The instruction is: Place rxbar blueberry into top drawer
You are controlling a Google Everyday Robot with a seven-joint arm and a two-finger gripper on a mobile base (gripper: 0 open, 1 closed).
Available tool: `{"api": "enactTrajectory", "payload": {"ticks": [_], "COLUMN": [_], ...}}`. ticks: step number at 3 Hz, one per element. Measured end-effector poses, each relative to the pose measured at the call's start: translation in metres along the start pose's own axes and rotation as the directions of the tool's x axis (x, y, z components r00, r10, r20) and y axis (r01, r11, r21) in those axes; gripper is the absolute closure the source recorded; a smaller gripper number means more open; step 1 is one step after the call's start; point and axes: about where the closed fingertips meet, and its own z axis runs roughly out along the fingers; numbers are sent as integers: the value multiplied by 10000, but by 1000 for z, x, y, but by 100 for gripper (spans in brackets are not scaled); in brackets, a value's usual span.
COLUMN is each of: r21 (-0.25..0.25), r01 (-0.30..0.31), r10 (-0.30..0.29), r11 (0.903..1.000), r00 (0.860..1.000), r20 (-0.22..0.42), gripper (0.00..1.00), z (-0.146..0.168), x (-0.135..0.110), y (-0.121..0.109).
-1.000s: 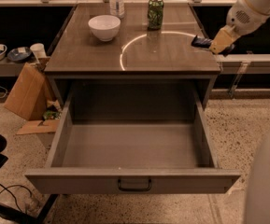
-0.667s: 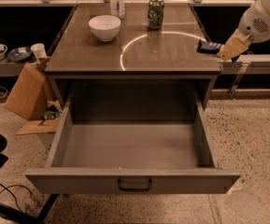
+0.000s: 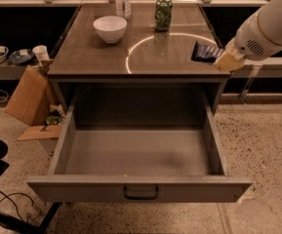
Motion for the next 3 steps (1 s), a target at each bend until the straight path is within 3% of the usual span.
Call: {"api": "enactTrajectory", "payload": {"ticks": [1, 2, 3], "r21": [1338, 1901, 1900], "r01": [-23, -194, -190], "r10": [51, 283, 279], "r11": [9910, 9816, 9816], "r00": [9998, 9986, 9986], "r20": [-205, -442, -442], "gripper": [100, 100, 100], "z": [23, 47, 47], "x": [-15, 2, 2], "y": [17, 17, 17]}}
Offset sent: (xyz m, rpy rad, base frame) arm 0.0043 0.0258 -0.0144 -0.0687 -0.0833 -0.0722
